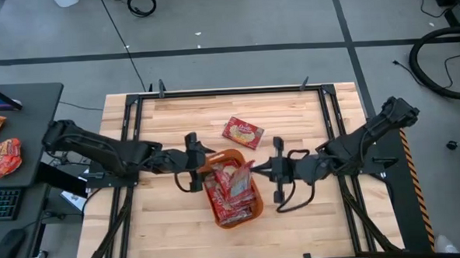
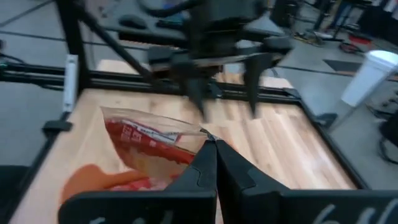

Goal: Sort popcorn bags into baskets
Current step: Put the red popcorn bag into the orange bin

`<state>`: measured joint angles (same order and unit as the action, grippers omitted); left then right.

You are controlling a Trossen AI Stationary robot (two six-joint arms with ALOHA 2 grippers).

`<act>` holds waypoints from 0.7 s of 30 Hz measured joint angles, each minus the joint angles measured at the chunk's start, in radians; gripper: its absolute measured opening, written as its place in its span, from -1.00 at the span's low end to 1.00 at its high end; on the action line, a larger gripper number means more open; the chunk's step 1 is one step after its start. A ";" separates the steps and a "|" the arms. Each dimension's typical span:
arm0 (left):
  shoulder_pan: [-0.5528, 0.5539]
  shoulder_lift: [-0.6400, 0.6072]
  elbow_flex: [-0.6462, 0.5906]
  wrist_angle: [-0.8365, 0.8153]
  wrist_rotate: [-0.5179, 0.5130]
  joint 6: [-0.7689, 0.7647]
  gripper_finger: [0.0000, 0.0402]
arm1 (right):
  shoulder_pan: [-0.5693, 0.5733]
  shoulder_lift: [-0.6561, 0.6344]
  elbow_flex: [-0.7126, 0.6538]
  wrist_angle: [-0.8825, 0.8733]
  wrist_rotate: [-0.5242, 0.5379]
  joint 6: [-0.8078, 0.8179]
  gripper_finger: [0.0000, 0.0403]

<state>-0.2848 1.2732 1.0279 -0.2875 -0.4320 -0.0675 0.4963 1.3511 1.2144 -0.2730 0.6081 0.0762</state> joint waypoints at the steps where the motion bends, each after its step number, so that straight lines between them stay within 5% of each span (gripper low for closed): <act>1: 0.000 -0.007 0.000 -0.015 -0.014 -0.002 0.42 | 0.004 0.013 0.000 0.019 -0.013 0.001 -1.00; 10: -0.001 -0.088 -0.003 -0.191 -0.085 -0.079 0.42 | 0.026 0.158 0.115 -0.093 -0.053 0.131 -0.99; 21: -0.056 -0.170 -0.158 -0.079 -0.136 -0.083 0.42 | -0.073 0.297 0.207 -0.254 -0.111 0.260 -0.99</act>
<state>-0.3408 1.1034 0.8701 -0.3667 -0.5680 -0.1505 0.4236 1.6485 1.4216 -0.5267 0.4968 0.3358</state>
